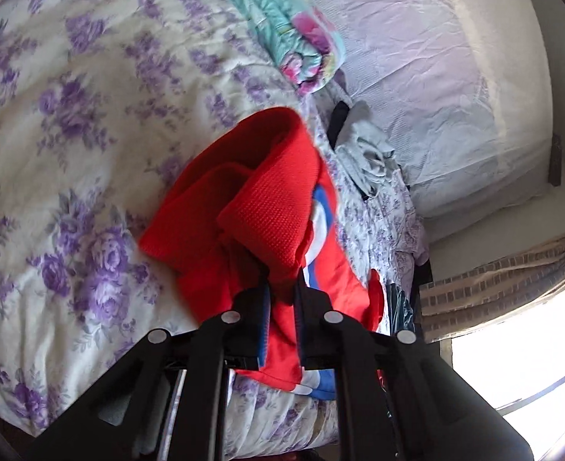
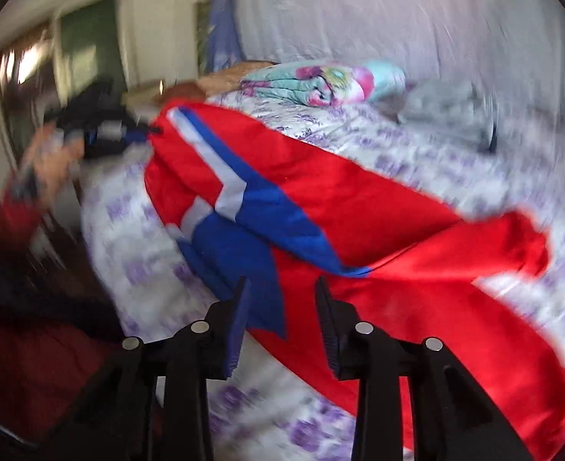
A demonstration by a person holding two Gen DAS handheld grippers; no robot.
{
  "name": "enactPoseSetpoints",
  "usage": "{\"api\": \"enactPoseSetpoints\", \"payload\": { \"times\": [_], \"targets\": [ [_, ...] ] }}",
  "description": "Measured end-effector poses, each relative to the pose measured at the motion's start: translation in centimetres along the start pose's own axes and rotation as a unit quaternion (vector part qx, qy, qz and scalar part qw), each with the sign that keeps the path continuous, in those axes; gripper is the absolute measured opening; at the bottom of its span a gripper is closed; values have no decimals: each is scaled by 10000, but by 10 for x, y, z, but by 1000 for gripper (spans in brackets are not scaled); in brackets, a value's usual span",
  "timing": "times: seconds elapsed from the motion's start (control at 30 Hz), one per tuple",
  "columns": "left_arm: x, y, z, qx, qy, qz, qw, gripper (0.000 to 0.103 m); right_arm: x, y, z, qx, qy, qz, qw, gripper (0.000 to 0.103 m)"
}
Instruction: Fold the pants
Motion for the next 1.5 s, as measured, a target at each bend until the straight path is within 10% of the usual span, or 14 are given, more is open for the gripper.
{"api": "enactPoseSetpoints", "payload": {
  "times": [0.1,0.37,0.5,0.8,1.1,1.3,1.5],
  "targets": [
    [2,-5,0,148,-6,77,9999,10,9,-36,4,1645,79,446,9853,37],
    [6,0,3,76,45,-37,10000,9,41,-62,0,2849,148,330,9579,38],
    [5,1,6,26,72,-70,9999,9,43,-72,2,3191,-87,625,9456,9],
    [-14,-12,-6,291,138,-184,9993,10,-36,-39,12,2149,-526,615,9733,9],
    [4,50,-33,-427,648,-134,9969,11,6,-46,-47,2152,95,201,9763,9],
    [-62,36,-14,109,-384,461,9981,16,9,-45,-51,1989,129,131,9799,9],
    [-35,-36,-27,752,11,-321,9967,23,10,-46,-54,2052,99,177,9785,8]
  ]
}}
Point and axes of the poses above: each gripper's, at about its wrist camera, not at the fingertips, and x roughly the way its jaws point, y to its left, z to its top, the point moved 7 cm from there along x, roughly the way its jaws point, and after that the axes turned 5 degrees about -z, right-handed, at the moved point
